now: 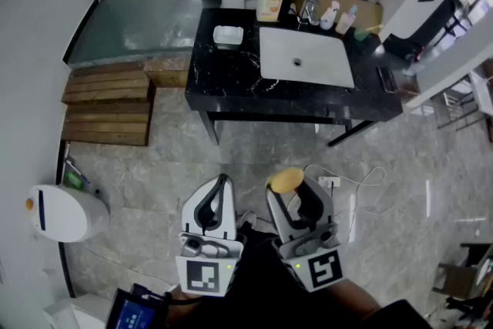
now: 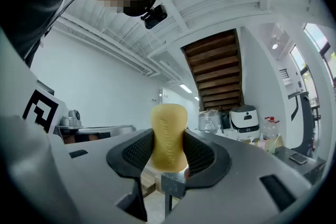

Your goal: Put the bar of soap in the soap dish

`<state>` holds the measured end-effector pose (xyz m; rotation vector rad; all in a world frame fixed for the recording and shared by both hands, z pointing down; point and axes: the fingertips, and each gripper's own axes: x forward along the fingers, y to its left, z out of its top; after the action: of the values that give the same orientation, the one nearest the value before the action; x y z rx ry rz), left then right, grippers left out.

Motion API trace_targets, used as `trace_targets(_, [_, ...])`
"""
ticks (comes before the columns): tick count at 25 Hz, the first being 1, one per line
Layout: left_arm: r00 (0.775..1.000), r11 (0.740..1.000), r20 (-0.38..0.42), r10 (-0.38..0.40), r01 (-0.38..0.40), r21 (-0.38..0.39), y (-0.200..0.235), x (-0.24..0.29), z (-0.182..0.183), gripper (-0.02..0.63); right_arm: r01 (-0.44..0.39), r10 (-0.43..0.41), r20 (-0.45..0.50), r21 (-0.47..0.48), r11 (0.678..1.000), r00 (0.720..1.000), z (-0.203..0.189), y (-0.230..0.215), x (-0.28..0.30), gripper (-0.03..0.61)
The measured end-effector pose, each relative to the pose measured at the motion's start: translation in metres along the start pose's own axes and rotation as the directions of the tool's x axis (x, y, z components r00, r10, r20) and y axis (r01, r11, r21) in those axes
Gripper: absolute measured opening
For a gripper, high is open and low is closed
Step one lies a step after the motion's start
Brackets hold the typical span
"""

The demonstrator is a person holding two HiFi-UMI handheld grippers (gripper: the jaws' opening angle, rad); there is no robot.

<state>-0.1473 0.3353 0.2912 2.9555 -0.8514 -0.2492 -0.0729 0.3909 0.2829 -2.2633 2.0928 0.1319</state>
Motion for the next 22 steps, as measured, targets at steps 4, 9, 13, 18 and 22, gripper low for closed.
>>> trace_targets(4, [1.000, 1.000, 0.015, 0.003, -0.003, -0.007, 0.001, -0.002, 0.001, 0.000, -0.001, 0.001, 0.001, 0.002, 1.000, 1.000, -0.002, 0.002, 0.000, 0.184])
trace_targets(9, [0.999, 1.000, 0.033, -0.003, 0.003, -0.001, 0.004, -0.006, 0.001, 0.000, 0.004, -0.004, 0.044, 0.002, 1.000, 0.999, 0.004, 0.003, -0.004, 0.184])
trace_targets(13, [1.000, 1.000, 0.031, 0.004, -0.004, -0.002, 0.005, -0.010, 0.000, 0.000, 0.003, -0.003, 0.054, -0.001, 1.000, 0.999, 0.006, 0.003, -0.005, 0.184])
trace_targets(18, [0.999, 0.999, 0.027, 0.036, -0.036, -0.004, 0.005, -0.016, 0.001, 0.000, 0.009, -0.010, 0.054, 0.010, 1.000, 0.999, 0.004, -0.002, -0.016, 0.184])
trace_targets(22, [0.999, 0.999, 0.011, 0.043, -0.043, 0.003, 0.001, -0.018, -0.002, 0.000, 0.014, -0.015, 0.040, 0.037, 0.999, 0.999, -0.002, -0.007, -0.022, 0.184])
